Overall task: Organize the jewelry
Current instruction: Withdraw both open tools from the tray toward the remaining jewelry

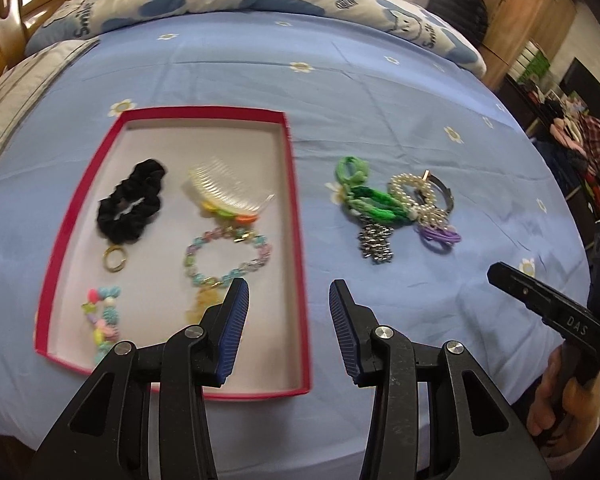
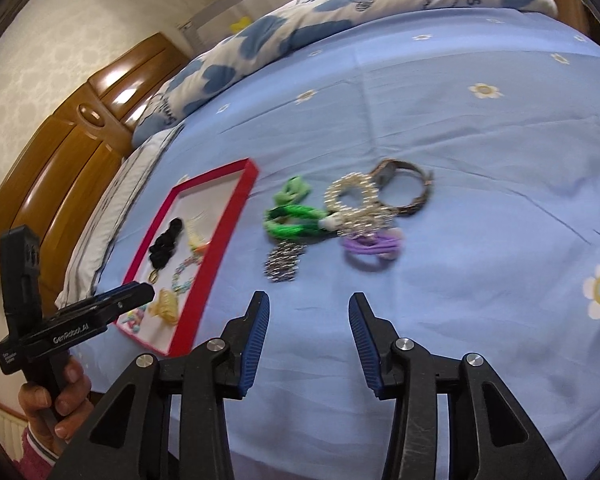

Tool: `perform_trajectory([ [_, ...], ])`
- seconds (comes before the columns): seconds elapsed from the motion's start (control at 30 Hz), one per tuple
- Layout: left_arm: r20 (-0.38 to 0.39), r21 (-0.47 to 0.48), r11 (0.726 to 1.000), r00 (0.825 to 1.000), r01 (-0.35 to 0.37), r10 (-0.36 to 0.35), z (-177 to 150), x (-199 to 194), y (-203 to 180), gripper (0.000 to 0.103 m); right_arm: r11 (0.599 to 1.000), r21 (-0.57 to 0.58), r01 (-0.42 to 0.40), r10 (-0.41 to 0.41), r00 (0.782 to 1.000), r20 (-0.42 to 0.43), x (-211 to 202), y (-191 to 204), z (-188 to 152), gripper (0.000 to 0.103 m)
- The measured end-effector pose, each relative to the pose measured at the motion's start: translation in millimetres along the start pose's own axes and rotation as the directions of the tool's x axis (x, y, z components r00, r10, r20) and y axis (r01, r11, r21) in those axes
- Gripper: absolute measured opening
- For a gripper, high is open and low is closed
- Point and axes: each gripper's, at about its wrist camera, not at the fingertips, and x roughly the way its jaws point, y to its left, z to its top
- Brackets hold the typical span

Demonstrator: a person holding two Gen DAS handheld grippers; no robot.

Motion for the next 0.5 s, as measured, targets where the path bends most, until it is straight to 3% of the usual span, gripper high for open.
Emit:
perform_trajectory([
  [0.5, -0.048, 0.054, 0.998, 0.998, 0.042, -0.039, 38, 43, -40, 0.040, 0.995, 0.057, 0.076, -0.079, 0.996, 0.052, 9, -44, 35, 0.044],
])
